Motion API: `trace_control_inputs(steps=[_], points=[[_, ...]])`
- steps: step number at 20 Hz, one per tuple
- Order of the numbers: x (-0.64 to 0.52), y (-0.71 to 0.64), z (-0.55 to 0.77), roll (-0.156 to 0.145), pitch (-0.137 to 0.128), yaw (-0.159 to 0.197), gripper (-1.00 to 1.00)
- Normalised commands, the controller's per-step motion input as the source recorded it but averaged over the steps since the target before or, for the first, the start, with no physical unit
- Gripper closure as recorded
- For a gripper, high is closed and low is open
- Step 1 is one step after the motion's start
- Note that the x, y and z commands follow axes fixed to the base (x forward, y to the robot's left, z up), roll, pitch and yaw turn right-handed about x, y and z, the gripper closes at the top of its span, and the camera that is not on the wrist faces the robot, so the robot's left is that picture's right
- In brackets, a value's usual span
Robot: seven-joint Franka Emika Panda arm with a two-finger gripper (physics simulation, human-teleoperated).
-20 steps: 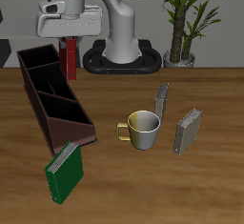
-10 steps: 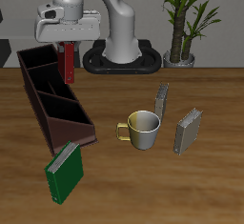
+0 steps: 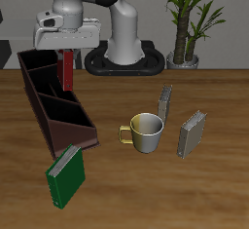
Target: Place the red book into the right desk caddy's front compartment
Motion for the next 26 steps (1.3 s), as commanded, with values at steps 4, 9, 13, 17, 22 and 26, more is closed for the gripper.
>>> trace_control_inputs(steps=[4,9,13,17,22,26], points=[[0.06,-0.07,-0.11,-0.008,0.016,-0.012,1.00],[0.08,-0.03,-0.20,-0.003,0.038,-0.011,1.00],[0.07,-0.01,-0.17,0.005,0.034,-0.002,1.00],[0.08,-0.03,-0.18,-0.008,0.043,-0.017,1.00],[0.13,-0.12,-0.20,-0.027,0.077,-0.056,1.00],[0.08,-0.04,-0.17,-0.029,0.063,-0.027,-1.00]])
